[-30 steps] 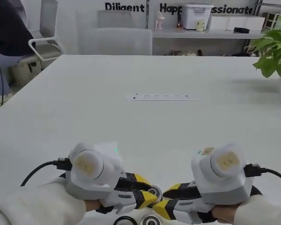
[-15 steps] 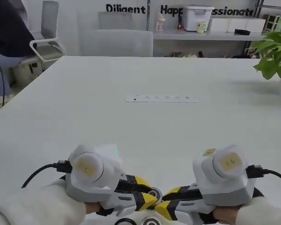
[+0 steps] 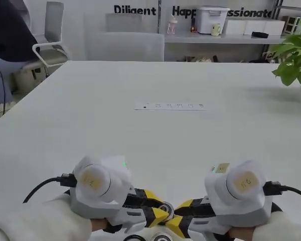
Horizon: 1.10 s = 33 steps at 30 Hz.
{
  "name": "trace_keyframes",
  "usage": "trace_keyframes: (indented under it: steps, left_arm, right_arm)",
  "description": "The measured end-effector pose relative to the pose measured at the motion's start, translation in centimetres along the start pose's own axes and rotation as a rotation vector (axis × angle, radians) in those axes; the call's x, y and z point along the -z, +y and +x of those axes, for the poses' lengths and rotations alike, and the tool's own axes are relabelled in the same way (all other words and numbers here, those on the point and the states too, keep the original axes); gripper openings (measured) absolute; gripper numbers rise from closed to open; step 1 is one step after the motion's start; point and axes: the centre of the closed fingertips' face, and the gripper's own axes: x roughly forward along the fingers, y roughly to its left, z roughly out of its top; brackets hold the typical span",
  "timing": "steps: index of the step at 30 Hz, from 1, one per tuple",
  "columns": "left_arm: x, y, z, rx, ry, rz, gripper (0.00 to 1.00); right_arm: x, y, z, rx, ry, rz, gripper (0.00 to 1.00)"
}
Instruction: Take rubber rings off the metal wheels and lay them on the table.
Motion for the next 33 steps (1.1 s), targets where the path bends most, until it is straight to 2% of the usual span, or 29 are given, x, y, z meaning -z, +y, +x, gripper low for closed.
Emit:
trace_keyframes:
  steps: [4, 7, 8, 12, 22, 26, 29, 33]
  left_arm:
    - [0.0, 0.0, 0.0, -0.003, 0.003, 0.004, 0.08]
    - [0.0, 0.0, 0.0, -0.003, 0.003, 0.003, 0.08]
    - [0.0, 0.0, 0.0, -0.003, 0.004, 0.003, 0.08]
    - [0.0, 0.0, 0.0, -0.005, 0.005, 0.001, 0.08]
    - [0.0, 0.1, 0.1, -0.008, 0.003, 0.006, 0.08]
    - [0.0, 0.0, 0.1, -0.006, 0.002, 0.004, 0.07]
    - [0.0, 0.0, 0.1, -0.007, 0.002, 0.005, 0.07]
    - [0.0, 0.0, 0.1, -0.006, 0.001, 0.005, 0.07]
  right_arm:
    - [0.1, 0.0, 0.0, 0.002, 0.005, 0.007, 0.12]
    - [0.4, -0.5, -0.3, 0.023, 0.017, -0.017, 0.0]
    - [0.4, -0.3, -0.2, 0.011, 0.014, 0.008, 0.0]
    - [0.4, -0.4, -0.1, 0.02, 0.018, -0.004, 0.0]
    - [0.6, -1.1, -0.2, 0.035, 0.025, 0.219, 0.0]
    - [0.7, -1.5, -0.4, 0.047, 0.026, 0.249, 0.0]
    - [0.7, -1.6, -0.5, 0.041, 0.017, 0.325, 0.0]
    - [0.6, -1.6, -0.6, 0.038, 0.013, 0.384, 0.0]
